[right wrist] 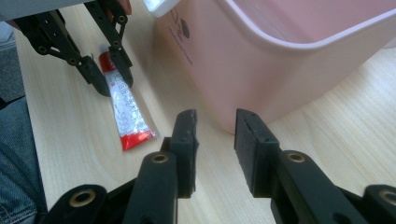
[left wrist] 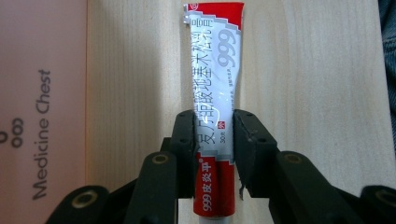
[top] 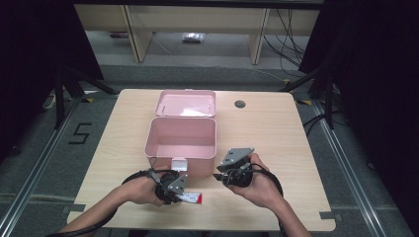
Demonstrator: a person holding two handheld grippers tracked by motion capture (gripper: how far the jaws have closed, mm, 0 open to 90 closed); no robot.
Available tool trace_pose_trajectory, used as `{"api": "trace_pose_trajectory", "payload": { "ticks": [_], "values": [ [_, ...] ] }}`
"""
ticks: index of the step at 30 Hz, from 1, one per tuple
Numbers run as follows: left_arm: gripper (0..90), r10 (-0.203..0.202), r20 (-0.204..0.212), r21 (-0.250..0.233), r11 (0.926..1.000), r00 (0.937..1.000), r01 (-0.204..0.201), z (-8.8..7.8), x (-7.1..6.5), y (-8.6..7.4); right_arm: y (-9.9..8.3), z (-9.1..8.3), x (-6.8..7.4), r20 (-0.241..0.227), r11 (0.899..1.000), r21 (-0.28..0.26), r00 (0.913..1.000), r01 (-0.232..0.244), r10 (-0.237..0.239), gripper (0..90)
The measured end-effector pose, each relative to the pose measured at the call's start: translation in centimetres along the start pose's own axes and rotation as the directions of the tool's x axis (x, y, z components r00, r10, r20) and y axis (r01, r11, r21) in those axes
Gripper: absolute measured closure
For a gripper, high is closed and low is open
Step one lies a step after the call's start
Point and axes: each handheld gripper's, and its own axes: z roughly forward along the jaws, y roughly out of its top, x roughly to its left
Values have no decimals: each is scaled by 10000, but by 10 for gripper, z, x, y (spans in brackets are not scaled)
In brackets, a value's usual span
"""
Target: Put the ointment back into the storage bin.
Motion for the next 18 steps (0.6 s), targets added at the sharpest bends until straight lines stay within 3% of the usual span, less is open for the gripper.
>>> {"api": "trace_pose_trajectory", "payload": {
  "ticks": [7, 9, 11, 18],
  "values": [
    [684, 3, 223, 254, 9997, 9998, -9, 2, 3, 1, 0, 0, 0, -65, 10000, -16, 10000, 2, -2, 697],
    [691, 30, 230, 267, 9996, 9997, -37, 2, 3, 2, -1, 1, 0, 104, 10000, -49, 9999, 74, -74, 697],
    [695, 3, 293, 187, 9998, 9996, -8, 2, 3, 1, -1, 0, 2, -3, 9997, -32, 9997, -228, 228, 697],
    [716, -116, 406, 15, 9999, 9991, 115, 1, 2, -1, -1, 0, 0, 95, 9999, 52, 9999, 116, -116, 699]
  ]
}}
